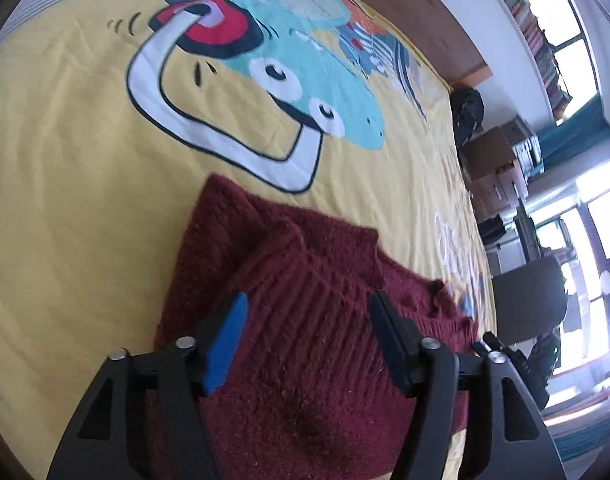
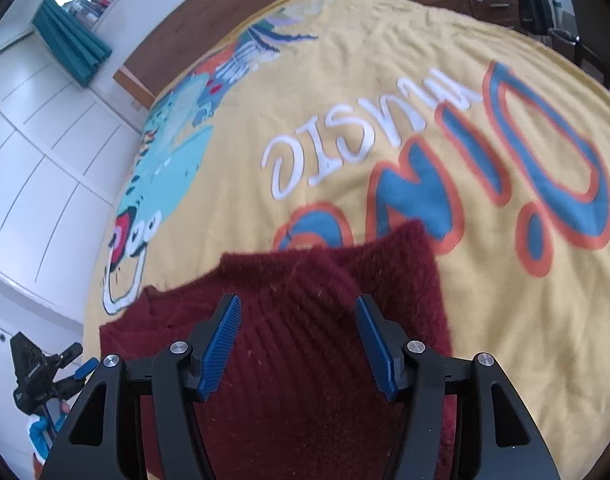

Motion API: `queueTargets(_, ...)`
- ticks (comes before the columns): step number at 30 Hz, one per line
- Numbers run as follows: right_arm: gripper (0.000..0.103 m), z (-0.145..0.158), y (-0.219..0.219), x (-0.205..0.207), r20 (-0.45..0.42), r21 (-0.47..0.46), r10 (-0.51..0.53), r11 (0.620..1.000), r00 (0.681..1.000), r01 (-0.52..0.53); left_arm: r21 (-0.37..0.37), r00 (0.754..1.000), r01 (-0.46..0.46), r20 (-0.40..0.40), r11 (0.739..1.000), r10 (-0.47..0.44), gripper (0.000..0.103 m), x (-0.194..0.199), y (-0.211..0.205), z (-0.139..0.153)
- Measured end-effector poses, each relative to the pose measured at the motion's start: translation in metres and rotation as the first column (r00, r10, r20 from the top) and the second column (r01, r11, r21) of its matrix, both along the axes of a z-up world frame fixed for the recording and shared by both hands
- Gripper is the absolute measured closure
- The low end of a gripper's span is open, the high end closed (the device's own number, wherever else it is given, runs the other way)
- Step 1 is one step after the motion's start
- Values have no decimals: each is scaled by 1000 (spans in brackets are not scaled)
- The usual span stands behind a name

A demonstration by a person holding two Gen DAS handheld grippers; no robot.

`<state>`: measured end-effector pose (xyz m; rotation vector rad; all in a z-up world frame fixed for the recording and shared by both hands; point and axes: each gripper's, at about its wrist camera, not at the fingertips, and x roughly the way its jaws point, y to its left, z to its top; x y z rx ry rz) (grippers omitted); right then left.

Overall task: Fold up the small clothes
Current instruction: 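Lower the hem onto the sweater and open both grippers, then withdraw both open grippers up from the folded sweater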

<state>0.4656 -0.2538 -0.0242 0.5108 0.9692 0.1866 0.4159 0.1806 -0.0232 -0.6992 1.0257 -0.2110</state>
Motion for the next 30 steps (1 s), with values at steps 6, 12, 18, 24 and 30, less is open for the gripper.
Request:
queueTargets(6,42,38,12,-23,83,-160,81,985,993,-67,85,997,4,71,996,-10,43,-10,-4,30)
queueTargets(12,42,33,48,-71,105,-318,151,942,983,-111,301,992,25,110,953,-61,43,-28,-48,28)
queueTargets(18,41,8,80,-105,97,-390,196,909,976,-144,493,989,31,112,869,-98,43,-51,-94,1)
queueTargets(24,41,-4,89,-112,98,-419,239,891,966,-178,560,988,17,120,828,-101,43,-65,-116,-9)
queueTargets(30,40,-21,78,-109,54,-404,235,894,970,-195,591,994,44,54,805,-95,43,-66,-118,-27)
